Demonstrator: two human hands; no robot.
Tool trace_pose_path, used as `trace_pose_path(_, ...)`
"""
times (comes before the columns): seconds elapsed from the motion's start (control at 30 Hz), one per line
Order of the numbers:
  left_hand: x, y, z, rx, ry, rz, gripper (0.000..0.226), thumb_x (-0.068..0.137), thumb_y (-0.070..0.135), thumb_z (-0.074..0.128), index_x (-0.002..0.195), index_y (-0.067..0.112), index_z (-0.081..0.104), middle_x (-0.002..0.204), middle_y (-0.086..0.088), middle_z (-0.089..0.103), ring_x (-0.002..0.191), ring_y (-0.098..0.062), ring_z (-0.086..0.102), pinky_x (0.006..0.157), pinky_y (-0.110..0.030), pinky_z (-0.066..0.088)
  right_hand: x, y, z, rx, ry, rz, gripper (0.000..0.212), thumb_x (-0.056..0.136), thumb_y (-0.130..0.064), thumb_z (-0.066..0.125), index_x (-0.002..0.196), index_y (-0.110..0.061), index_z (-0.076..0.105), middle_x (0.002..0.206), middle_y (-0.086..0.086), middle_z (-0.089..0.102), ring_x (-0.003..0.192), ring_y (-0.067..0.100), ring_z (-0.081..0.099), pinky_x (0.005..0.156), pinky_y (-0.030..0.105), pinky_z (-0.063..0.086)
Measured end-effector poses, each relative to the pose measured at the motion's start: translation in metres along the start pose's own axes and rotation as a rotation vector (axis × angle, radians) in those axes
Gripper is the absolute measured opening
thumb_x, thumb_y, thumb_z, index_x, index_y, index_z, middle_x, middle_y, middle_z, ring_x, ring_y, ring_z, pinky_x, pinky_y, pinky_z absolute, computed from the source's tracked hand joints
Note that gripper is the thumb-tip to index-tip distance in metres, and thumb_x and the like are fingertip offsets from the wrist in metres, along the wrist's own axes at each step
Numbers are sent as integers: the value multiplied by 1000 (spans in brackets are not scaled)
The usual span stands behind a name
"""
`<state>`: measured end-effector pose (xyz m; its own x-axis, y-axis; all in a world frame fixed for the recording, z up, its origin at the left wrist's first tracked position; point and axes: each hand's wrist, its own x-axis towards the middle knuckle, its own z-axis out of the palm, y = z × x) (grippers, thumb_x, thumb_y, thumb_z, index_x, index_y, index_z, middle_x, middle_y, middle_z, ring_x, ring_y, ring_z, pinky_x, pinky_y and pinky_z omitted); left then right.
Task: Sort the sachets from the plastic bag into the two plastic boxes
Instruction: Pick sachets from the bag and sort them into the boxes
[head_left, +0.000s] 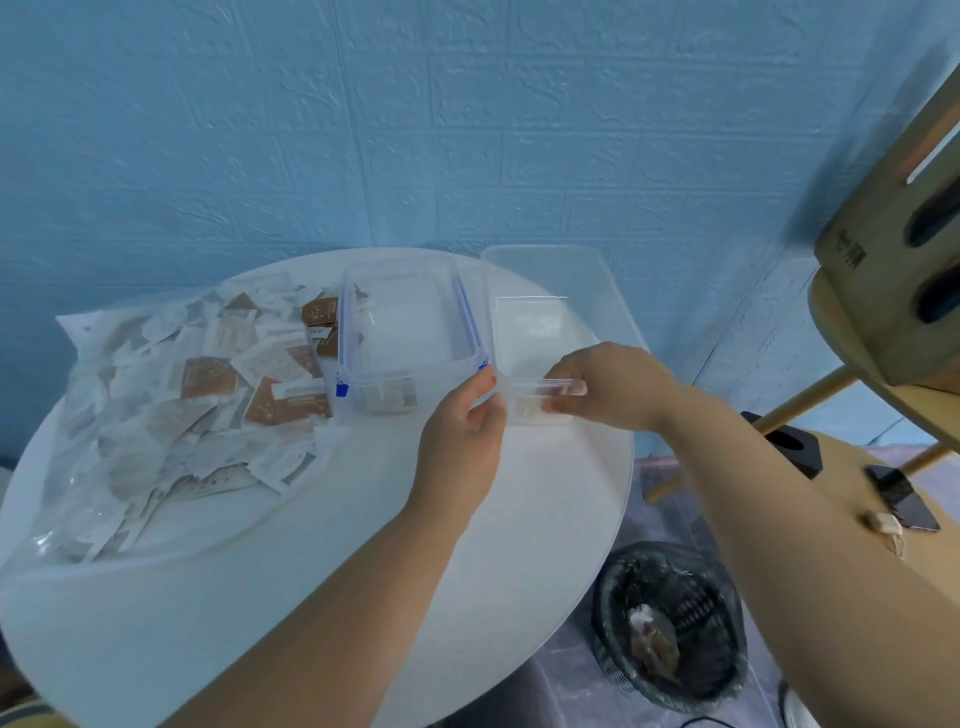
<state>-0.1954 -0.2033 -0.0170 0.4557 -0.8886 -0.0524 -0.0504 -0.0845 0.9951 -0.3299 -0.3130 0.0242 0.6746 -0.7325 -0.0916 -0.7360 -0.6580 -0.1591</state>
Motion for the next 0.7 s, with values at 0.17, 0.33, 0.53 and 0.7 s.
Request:
trace_pose_path(0.17, -3, 1, -7, 43, -44, 14, 33, 93, 17, 50, 123, 29, 56, 124, 14, 57, 113, -11, 56, 101, -37, 43, 5, 5, 0, 25, -8, -4, 27, 86, -41, 57, 112, -34, 62, 111, -12, 63, 105, 14, 55, 86, 31, 45)
trace_pose_path(0.33, -15, -6, -35, 81, 15, 79, 29, 91, 12, 53, 91, 40, 61, 101, 18, 65, 101, -11, 60, 94, -42, 48, 3, -2, 0, 305, 209, -103, 33, 80, -33, 70, 112, -27, 63, 111, -11, 59, 106, 8, 53, 85, 12, 33)
trace_pose_path(0.53, -44, -20, -92, 243, 184, 226, 33, 90, 4, 51, 85, 34, 63, 82, 18, 69, 85, 3, 62, 77, -16, 50, -7, -77, 13, 610, 529, -363, 17, 83, -25, 63, 96, -17, 69, 93, -7, 66, 85, 6, 60, 80, 26, 50)
trace_pose_path(0.7, -54, -42, -157, 755, 377, 476, 25, 86, 17, 44, 95, 14, 67, 95, 6, 65, 92, -5, 52, 84, -9, 34, 1, -148, 55, 621, 348, -549, 15, 87, -16, 59, 95, -11, 71, 91, 1, 69, 82, 10, 61, 77, 25, 50)
